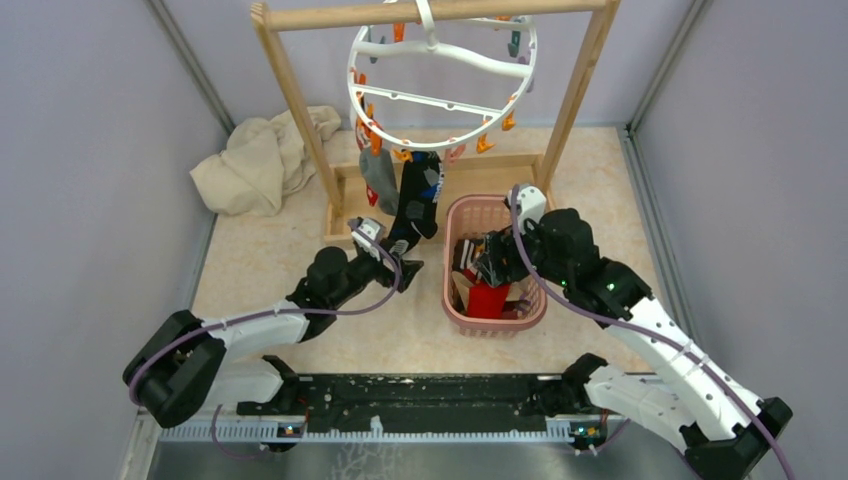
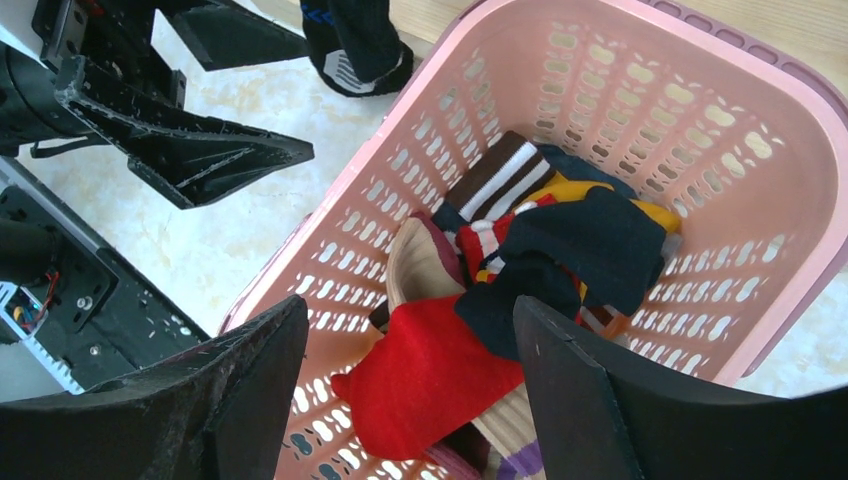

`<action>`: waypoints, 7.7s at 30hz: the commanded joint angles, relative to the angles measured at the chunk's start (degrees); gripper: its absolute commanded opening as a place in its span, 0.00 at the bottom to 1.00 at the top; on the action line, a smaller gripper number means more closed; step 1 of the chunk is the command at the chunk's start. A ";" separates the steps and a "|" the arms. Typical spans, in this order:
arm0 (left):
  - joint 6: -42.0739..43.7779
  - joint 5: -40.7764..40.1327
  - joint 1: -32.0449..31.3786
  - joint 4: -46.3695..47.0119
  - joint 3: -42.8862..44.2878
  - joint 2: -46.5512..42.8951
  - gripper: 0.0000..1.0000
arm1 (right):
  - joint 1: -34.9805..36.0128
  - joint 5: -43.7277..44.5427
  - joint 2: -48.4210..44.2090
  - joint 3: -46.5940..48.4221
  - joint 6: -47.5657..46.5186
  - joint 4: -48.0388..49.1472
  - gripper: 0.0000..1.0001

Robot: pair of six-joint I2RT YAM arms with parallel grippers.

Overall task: Remove the socks clipped to the hanger
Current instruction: Remove the sock from the hanger.

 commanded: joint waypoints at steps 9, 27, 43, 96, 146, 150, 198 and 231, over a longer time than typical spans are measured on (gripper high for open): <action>-7.78 15.98 13.15 5.23 -2.01 -0.73 0.99 | 0.49 -1.94 -3.41 -2.83 0.49 3.15 0.76; -8.18 28.97 18.23 11.72 6.49 16.11 0.97 | 0.47 -4.76 -4.45 -3.93 2.30 5.55 0.75; -7.74 27.55 18.19 11.27 11.31 21.52 0.19 | 0.45 -4.76 -3.28 -2.93 2.05 4.98 0.74; -0.68 2.63 1.16 -22.60 15.45 -4.36 0.00 | 13.02 15.70 5.25 9.34 -6.77 26.99 0.57; -0.29 2.13 -3.78 -34.66 24.98 -10.85 0.00 | 12.93 6.31 9.24 1.39 -11.49 51.22 0.68; -0.11 2.17 -3.87 -34.83 25.41 -10.62 0.00 | 12.97 6.69 9.19 1.43 -11.64 51.03 0.69; -0.93 3.35 -5.28 -38.22 27.21 -13.17 0.00 | 12.95 12.55 14.86 6.40 -15.80 55.92 0.78; -1.54 4.59 -5.54 -38.55 27.61 -12.26 0.00 | 12.97 15.44 23.94 10.25 -18.83 63.59 0.78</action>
